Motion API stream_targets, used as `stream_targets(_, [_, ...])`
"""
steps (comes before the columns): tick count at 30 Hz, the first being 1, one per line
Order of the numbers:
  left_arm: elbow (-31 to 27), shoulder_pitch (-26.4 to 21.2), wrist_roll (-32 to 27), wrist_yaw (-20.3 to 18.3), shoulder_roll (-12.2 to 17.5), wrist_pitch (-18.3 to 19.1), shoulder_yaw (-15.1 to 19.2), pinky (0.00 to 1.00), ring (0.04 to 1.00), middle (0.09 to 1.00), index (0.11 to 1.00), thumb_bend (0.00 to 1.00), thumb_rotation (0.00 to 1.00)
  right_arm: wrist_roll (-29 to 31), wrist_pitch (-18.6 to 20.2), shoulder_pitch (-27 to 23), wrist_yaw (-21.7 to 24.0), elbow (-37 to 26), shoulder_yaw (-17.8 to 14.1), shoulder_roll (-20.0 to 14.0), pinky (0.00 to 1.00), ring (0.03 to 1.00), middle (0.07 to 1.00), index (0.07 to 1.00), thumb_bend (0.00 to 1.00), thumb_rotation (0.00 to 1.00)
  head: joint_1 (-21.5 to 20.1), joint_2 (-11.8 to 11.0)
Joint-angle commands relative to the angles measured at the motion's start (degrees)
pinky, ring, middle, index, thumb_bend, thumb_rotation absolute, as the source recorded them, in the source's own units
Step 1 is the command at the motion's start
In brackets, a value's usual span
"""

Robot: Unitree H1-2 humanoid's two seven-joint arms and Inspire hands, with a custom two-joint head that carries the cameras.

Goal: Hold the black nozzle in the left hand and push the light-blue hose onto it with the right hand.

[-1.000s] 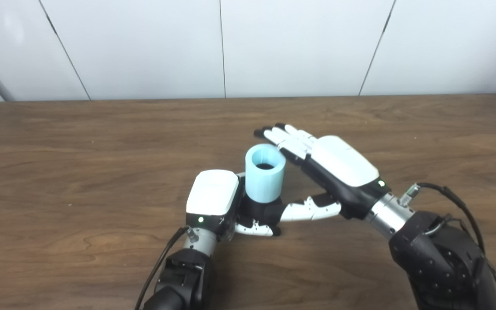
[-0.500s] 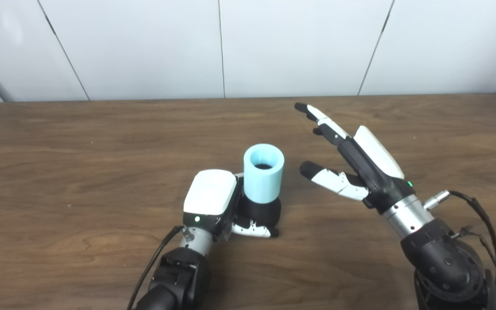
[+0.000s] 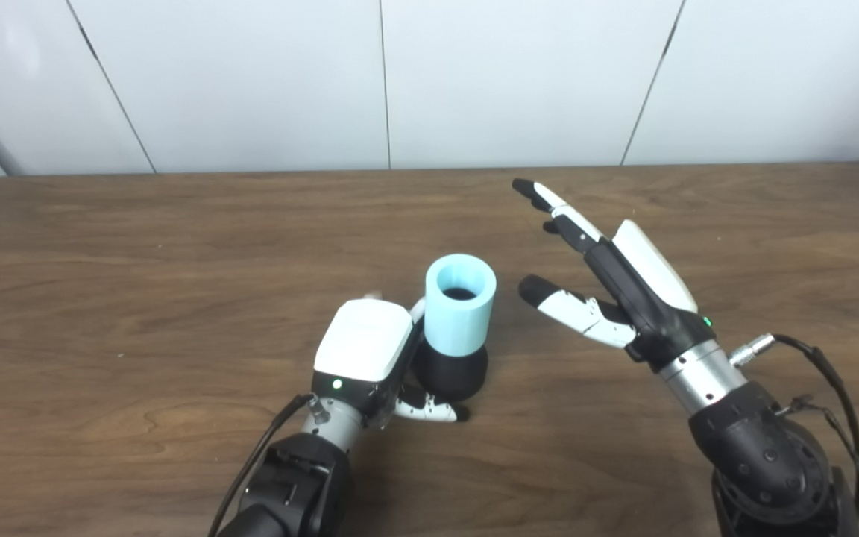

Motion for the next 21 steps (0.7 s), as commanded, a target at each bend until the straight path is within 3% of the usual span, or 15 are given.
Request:
stream_targets(1, [-0.5, 1.3, 0.8, -5.0, 0.1, -0.1, 0.2, 0.83, 0.842, 0.860, 0.856, 0.98, 0.34, 0.8, -0.2, -0.9, -1.7, -0.9, 0.0, -0.2, 0.87, 0.943, 0.952, 0.952, 0.53, 1.00, 0.0, 0.1])
stream_targets(4, [-1.7, 1.5, 1.8, -5.9, -0.8, -0.2, 1.9, 0.64, 0.686, 0.710, 0.764, 1.00, 0.29, 0.9, -0.2, -0.9, -2.0, -0.8, 0.2, -0.3, 0.86, 0.940, 0.949, 0.951, 0.53, 0.98, 0.0, 0.0])
stream_targets(7, [-2.6, 1.2, 2.4, -7.7, -0.9, -0.9, 3.1, 0.55, 0.624, 0.670, 0.722, 1.00, 0.30, 1.0, -0.1, -0.8, -2.3, -0.6, 0.4, -0.5, 0.86, 0.937, 0.947, 0.953, 0.54, 0.98, 0.1, 0.1])
stream_targets(12, [-4.5, 0.1, 3.4, -13.1, 0.1, -2.9, 5.4, 0.84, 0.859, 0.875, 0.892, 1.00, 0.44, 1.1, 0.2, -0.7, -2.7, -0.5, 0.6, -0.7, 0.85, 0.935, 0.945, 0.953, 0.54, 0.97, 0.0, 0.1])
stream_targets(15, [-4.9, -0.3, 3.2, -14.3, 0.5, -4.0, 7.4, 0.94, 0.914, 0.920, 0.939, 1.00, 0.47, 1.2, 0.1, -0.7, -3.0, -0.5, 0.7, -0.9, 0.84, 0.925, 0.942, 0.955, 0.54, 0.97, 0.2, 0.1])
stream_targets(21, [-4.9, -0.2, 3.0, -14.4, 0.9, -5.7, 11.1, 1.00, 0.997, 0.996, 0.990, 1.00, 0.50, 1.6, 0.3, -0.8, -2.9, -0.4, 0.9, -1.5, 0.83, 0.919, 0.939, 0.959, 0.56, 0.96, 0.2, 0.1])
